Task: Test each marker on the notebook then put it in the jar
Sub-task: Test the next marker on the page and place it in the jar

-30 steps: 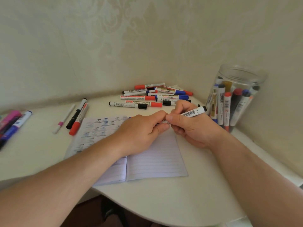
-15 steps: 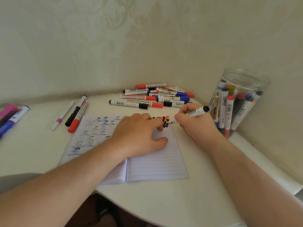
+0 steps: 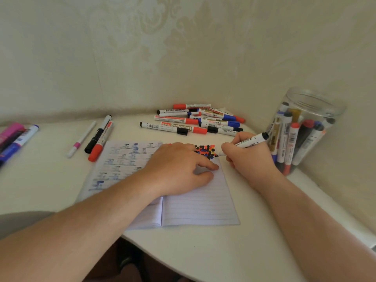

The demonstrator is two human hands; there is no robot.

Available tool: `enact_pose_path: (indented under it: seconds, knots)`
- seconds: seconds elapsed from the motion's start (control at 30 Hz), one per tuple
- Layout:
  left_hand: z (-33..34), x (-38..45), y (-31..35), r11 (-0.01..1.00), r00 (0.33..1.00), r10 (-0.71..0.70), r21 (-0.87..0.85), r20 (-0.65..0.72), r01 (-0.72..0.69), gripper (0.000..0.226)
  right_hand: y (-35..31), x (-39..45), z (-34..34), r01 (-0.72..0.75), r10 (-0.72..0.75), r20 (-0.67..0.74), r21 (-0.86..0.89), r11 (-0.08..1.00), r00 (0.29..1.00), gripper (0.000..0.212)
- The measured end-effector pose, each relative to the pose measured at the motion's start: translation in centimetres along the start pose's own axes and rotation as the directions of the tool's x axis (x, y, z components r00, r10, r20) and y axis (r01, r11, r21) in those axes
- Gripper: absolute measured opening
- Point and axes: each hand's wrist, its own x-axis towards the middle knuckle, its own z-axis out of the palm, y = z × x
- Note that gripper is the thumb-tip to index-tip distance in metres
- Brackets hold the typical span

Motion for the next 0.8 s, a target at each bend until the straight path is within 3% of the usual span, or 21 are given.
enact_pose_path:
  seconds: [0.23, 0.43, 0.63, 0.8]
  knots:
    - [-0.13, -0.08, 0.04, 1.000, 1.000, 0.000, -0.002, 0.004, 0.000, 0.035, 0.19, 0.12, 0.22, 0.020, -0.021, -0.017, -0.068, 0.998, 1.000, 0.021]
    - [-0.16, -0.07, 0.10, 1.000, 1.000, -0.002, -0.002, 0.003, 0.002, 0.035, 0.16, 0.11, 0.09, 0.009, -0.009, -0.007, 0.002, 1.000, 1.000, 0.024]
    - [-0.12, -0.08, 0.09, 1.000, 1.000, -0.007, -0.003, 0.003, 0.007, 0.035, 0.00, 0.00, 0.26, 0.022, -0.024, -0.017, -0.098, 0.995, 1.000, 0.019]
    - [-0.04, -0.06, 0.22, 1.000, 1.000, -0.006, -0.005, -0.006, 0.006, 0.033, 0.04, -0.03, 0.15, 0.019, -0.021, -0.035, -0.049, 0.999, 0.999, 0.024]
